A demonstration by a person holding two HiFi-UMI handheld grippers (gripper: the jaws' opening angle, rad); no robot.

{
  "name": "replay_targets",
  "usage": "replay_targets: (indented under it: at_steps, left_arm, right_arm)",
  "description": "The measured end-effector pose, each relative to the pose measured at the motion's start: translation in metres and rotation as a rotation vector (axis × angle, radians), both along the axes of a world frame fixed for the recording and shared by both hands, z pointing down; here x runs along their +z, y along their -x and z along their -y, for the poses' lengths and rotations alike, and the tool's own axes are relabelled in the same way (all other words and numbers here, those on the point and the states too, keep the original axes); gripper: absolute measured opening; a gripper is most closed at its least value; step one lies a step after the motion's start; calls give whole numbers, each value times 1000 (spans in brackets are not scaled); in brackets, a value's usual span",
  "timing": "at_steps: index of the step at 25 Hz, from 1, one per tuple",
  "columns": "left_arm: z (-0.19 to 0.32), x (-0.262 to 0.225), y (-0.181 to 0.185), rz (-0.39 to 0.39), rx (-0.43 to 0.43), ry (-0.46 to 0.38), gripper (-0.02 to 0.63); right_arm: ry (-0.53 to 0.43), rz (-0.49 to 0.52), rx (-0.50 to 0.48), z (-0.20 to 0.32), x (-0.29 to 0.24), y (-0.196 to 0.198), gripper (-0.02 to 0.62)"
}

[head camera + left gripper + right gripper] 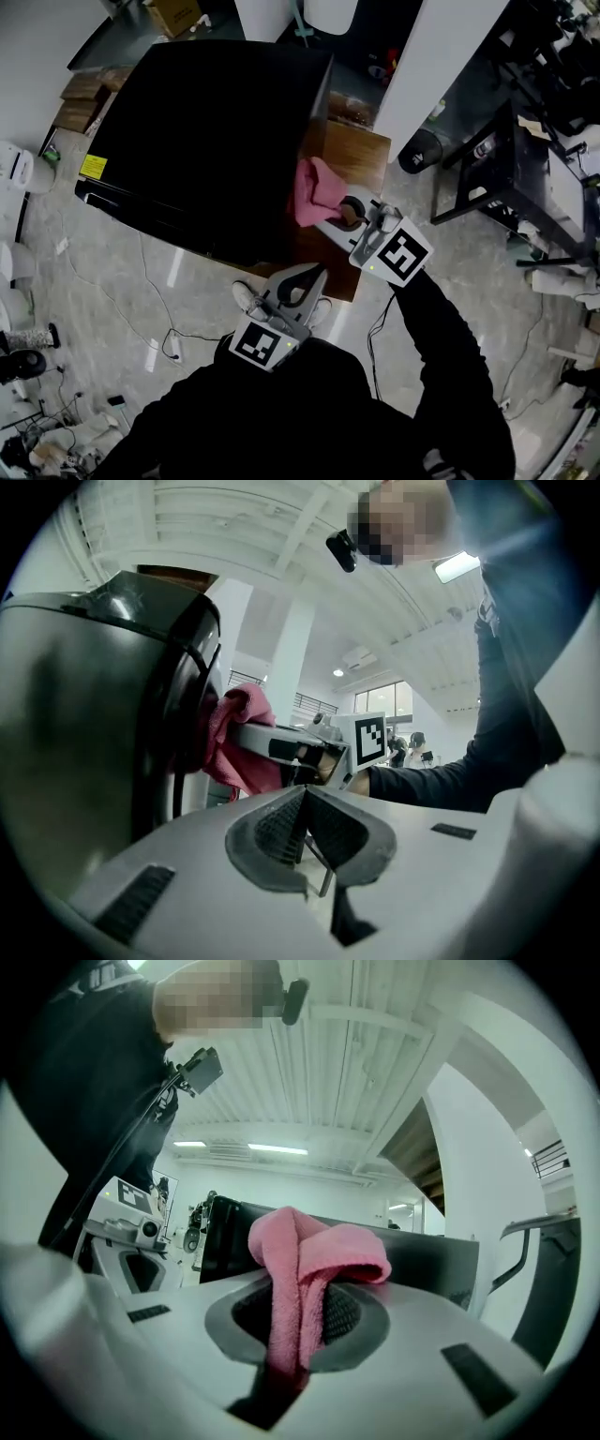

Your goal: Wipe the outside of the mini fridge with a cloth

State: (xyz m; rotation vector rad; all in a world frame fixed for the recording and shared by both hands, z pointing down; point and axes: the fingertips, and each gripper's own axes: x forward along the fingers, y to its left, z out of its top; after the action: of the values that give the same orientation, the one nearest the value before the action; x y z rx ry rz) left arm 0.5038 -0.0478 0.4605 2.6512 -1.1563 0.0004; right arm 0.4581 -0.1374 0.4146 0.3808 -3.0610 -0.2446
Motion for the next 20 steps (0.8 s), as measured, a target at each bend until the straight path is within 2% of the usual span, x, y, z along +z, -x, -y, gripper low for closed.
replay_targets:
  at_steps: [5,10,20]
  left_arm:
    - [-3,6,12,-4,-12,-4,6]
    - [-3,23,12,-21,-11,20,5]
    - [5,78,13,-17,-35,36,6]
  right_arm:
    - [41,35,-12,0,3,12,52]
    - [37,40,-26,2,25,13,52]
    - [83,-55,-17,6,127,15,52]
